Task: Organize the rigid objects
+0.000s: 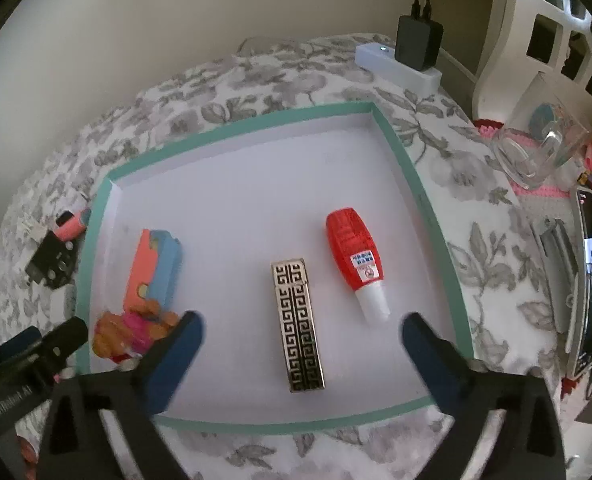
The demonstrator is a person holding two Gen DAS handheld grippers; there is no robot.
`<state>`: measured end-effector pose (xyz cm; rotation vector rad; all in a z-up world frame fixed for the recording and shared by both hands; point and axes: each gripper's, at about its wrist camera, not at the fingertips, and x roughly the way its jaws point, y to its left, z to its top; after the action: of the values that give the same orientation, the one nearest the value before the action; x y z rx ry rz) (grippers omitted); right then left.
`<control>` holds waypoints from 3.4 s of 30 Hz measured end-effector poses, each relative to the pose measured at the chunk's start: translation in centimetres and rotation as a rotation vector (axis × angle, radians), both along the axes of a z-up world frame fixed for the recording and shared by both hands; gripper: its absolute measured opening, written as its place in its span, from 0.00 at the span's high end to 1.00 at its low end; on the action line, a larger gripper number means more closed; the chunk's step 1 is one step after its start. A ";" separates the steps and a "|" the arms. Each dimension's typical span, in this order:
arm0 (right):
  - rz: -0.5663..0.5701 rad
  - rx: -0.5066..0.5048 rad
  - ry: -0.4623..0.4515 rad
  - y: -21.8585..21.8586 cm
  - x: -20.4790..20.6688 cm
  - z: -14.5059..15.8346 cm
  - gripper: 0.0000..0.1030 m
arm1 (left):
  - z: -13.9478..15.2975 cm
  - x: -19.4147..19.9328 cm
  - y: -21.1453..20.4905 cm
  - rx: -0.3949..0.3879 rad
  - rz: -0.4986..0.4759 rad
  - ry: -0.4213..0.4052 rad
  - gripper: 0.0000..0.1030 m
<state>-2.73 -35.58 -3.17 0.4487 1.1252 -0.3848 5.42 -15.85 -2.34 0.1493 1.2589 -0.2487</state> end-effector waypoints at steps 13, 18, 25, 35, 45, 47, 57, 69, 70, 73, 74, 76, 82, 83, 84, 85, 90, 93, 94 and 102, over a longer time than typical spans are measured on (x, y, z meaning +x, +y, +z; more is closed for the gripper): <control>0.004 0.022 -0.064 0.3 0.5 1.5 0.00 | 1.2 1.4 3.0 -0.052 0.104 -0.025 0.12; 0.033 -0.005 -0.088 1.2 0.9 2.5 0.00 | 1.7 1.8 3.7 -0.080 0.123 -0.029 0.12; 0.037 -0.042 -0.169 2.1 1.0 4.7 0.00 | 2.6 2.2 4.7 -0.108 0.144 -0.049 0.12; 0.100 -0.168 -0.270 5.1 1.8 9.0 0.00 | 4.4 2.8 6.8 -0.150 0.176 -0.088 0.12; 0.104 -0.345 -0.349 8.6 2.3 12.9 0.00 | 5.5 3.6 9.8 -0.206 0.225 -0.100 0.12; 0.097 -0.354 -0.339 8.7 2.7 12.9 0.00 | 5.6 3.8 10.4 -0.215 0.234 -0.100 0.12; 0.130 -0.289 -0.322 9.6 5.4 13.6 0.00 | 5.5 5.3 13.3 -0.236 0.293 -0.096 0.12; 0.198 -0.157 -0.253 11.9 10.4 9.8 0.00 | 3.4 8.8 18.7 -0.213 0.445 -0.069 0.12; 0.195 -0.140 -0.257 11.8 10.7 9.6 0.00 | 3.3 9.2 19.0 -0.211 0.456 -0.070 0.12; 0.187 -0.102 -0.274 11.6 11.8 9.5 0.00 | 3.0 10.5 20.0 -0.215 0.486 -0.065 0.12; 0.185 -0.089 -0.285 11.5 12.1 9.5 0.00 | 2.9 11.0 20.4 -0.222 0.500 -0.063 0.12; 0.185 -0.087 -0.312 11.4 12.7 9.9 0.00 | 2.9 11.7 21.1 -0.229 0.523 -0.067 0.12; 0.151 -0.099 -0.396 10.8 14.0 11.2 0.00 | 3.4 14.2 22.3 -0.225 0.560 -0.121 0.12; 0.148 -0.086 -0.409 10.6 14.3 11.3 0.00 | 3.3 14.6 22.4 -0.227 0.566 -0.123 0.12; 0.135 -0.070 -0.427 10.3 14.5 11.3 0.00 | 3.1 15.0 22.5 -0.229 0.573 -0.125 0.12; 0.126 -0.060 -0.446 10.2 14.6 11.3 0.00 | 3.0 15.3 22.5 -0.228 0.576 -0.126 0.12; 0.141 -0.137 -0.494 10.5 15.9 11.0 0.00 | 1.7 17.2 22.1 -0.207 0.570 -0.130 0.12; 0.201 -0.142 -0.445 11.1 17.5 9.7 0.00 | 0.9 18.1 21.8 -0.187 0.561 -0.129 0.12; 0.209 -0.128 -0.440 11.1 17.7 9.3 0.00 | 0.5 18.4 21.6 -0.182 0.558 -0.127 0.12; 0.398 -0.105 -0.332 13.1 22.4 6.4 0.00 | -1.3 21.1 21.0 -0.143 0.536 -0.137 0.12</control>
<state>19.65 -22.47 3.27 0.1788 0.8397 -0.0172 26.48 5.18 -3.64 -0.2895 1.0962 0.1339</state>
